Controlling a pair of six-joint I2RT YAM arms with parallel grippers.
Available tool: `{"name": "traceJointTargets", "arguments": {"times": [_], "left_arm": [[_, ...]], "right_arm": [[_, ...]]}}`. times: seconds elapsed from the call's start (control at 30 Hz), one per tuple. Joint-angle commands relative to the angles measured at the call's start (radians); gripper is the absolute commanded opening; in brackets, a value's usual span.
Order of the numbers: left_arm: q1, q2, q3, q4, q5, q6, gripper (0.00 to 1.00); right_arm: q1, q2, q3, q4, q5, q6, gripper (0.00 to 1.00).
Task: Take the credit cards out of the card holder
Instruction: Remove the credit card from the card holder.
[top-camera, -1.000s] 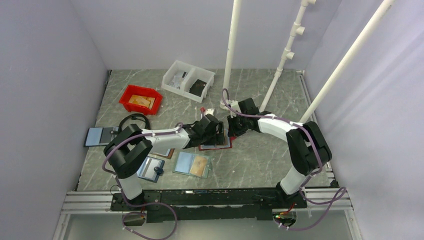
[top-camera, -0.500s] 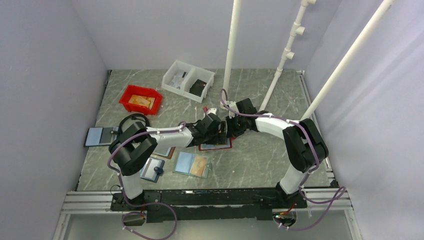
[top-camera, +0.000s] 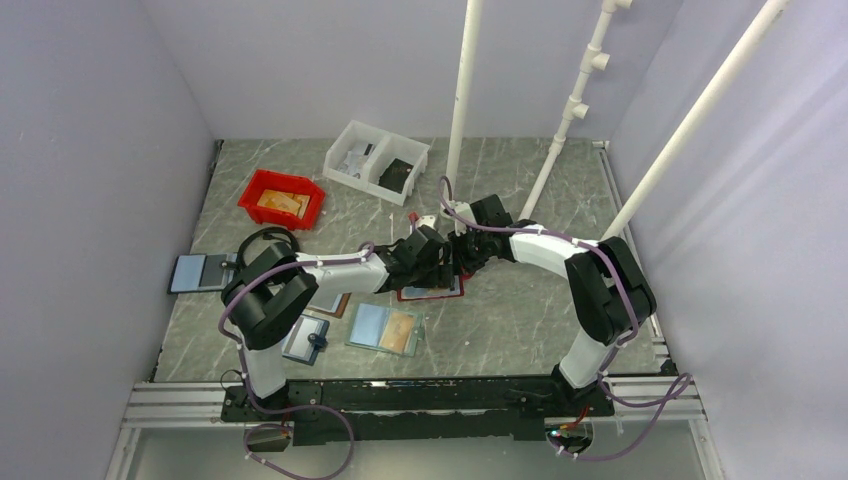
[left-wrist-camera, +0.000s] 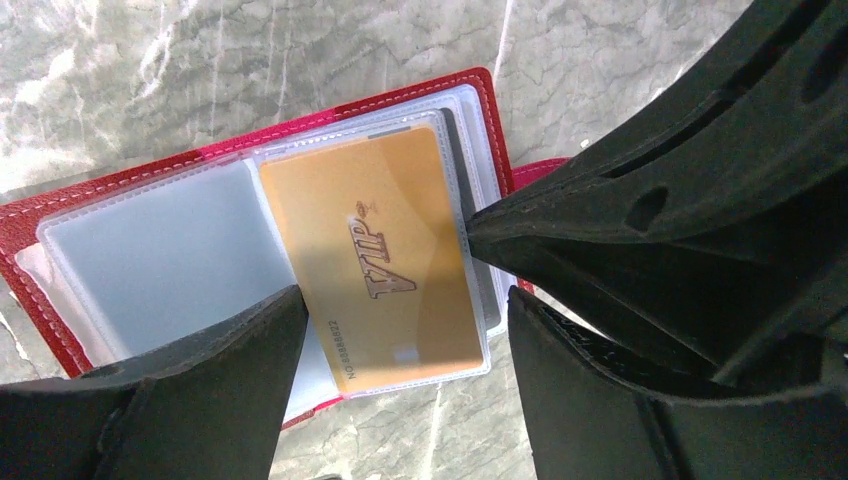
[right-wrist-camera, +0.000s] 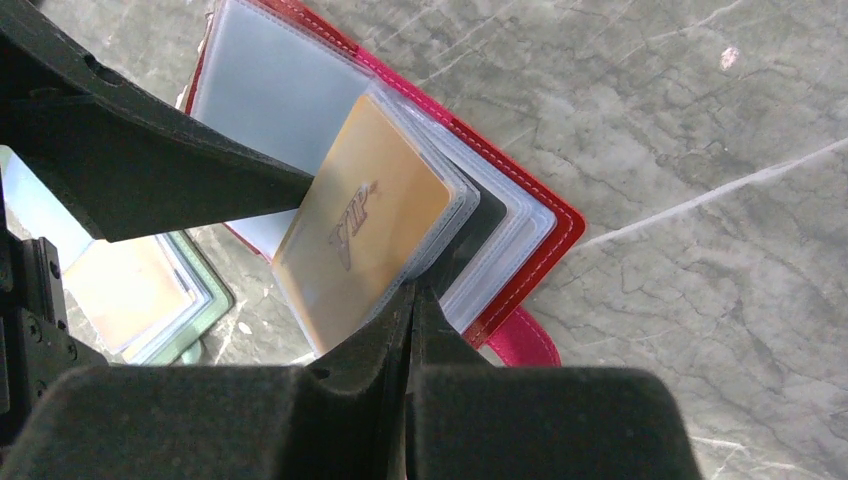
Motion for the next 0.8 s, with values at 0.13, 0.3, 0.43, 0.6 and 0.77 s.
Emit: {"name": "traceJointTargets", "arguments": {"times": [0.13,0.3,0.43,0.6,0.77], "left_arm": [[-0.003,0.042,-0.006,-0.033,-0.003,-0.014,0.76],[0.001,0.026,-0.030,0.000,0.004,-0.022,0.75],[0.009,0.031,-0.037,0.006,0.018,-0.026,0.67],[0.028,0.029,-0.057,0.018,0.046,-0.036,0.54],[0.034,-0.004,-0.086,0.040,0.070,-0.042,0.50]], "right_arm": [[0.015,0.024,0.042,-0.013,-0.040,-0.007,0.01],[0.014,0.024,0.041,-0.014,-0.047,-0.009,0.01],[0.015,0.025,0.042,-0.016,-0.062,-0.012,0.01],[0.015,0.026,0.042,-0.016,-0.054,-0.012,0.01],[0.014,0.028,0.047,-0.023,-0.042,-0.017,0.01]]}}
